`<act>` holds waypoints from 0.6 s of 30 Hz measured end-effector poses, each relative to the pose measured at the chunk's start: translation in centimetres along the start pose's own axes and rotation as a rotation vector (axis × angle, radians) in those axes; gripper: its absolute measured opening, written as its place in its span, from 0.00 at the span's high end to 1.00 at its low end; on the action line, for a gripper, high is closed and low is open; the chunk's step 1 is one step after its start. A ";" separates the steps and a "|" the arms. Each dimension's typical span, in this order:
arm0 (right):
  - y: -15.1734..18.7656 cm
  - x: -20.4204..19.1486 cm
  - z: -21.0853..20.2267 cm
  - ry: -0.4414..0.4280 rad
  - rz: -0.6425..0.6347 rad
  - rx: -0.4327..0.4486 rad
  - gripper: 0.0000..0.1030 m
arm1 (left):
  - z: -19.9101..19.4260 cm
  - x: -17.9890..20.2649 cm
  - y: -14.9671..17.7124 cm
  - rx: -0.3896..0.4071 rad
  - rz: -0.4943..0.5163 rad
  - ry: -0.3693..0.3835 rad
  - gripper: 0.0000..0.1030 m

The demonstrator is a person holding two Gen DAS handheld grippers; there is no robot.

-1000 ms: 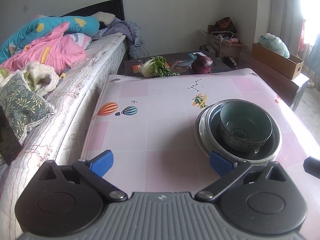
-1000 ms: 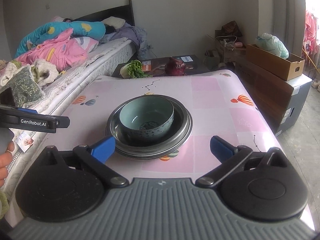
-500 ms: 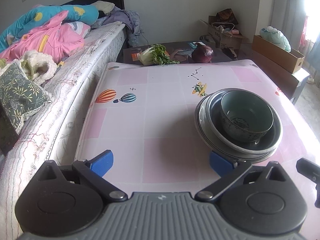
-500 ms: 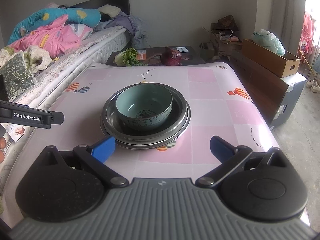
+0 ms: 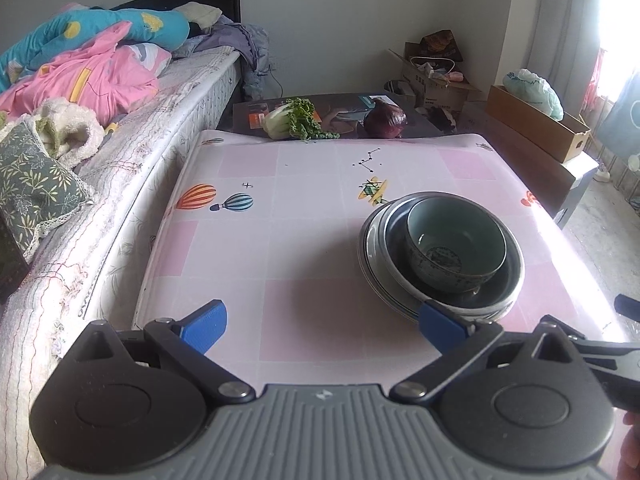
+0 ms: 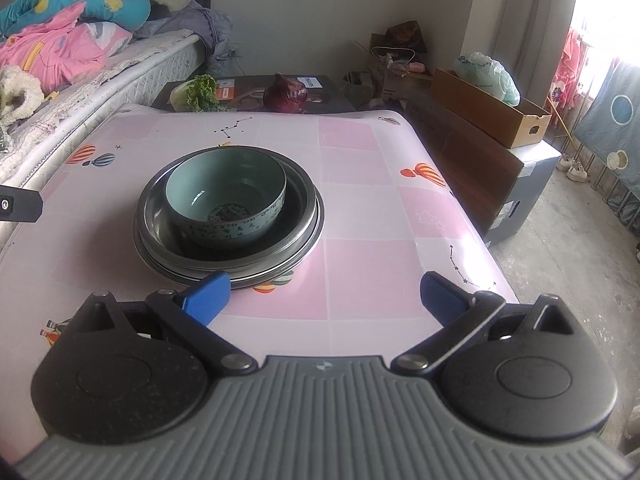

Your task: Organize plates and bowls

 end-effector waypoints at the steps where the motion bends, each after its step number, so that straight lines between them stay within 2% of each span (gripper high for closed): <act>1: 0.0 -0.1 0.1 0.002 0.005 -0.005 0.01 | -0.1 0.4 0.3 -0.011 0.007 0.006 0.00; 5: 0.0 -0.1 0.3 0.018 0.003 -0.016 0.01 | -0.5 1.6 1.2 -0.023 0.043 0.015 0.00; 8: 0.0 -0.2 0.3 -0.004 0.019 -0.019 0.01 | -0.7 2.0 1.5 -0.021 0.064 0.001 0.00; 18: 0.1 -0.9 0.7 -0.033 0.054 -0.051 0.01 | -0.7 1.6 1.2 -0.030 0.061 -0.025 0.00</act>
Point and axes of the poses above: each gripper's, at about its wrist camera, not at the fingertips, and z roughly the way its jaws point, x to its right, y to its underside, the point moved 4 cm from there along z, roughly the way its jaws point, and after that the axes turned 15 degrees about x, right-handed, at the moved point
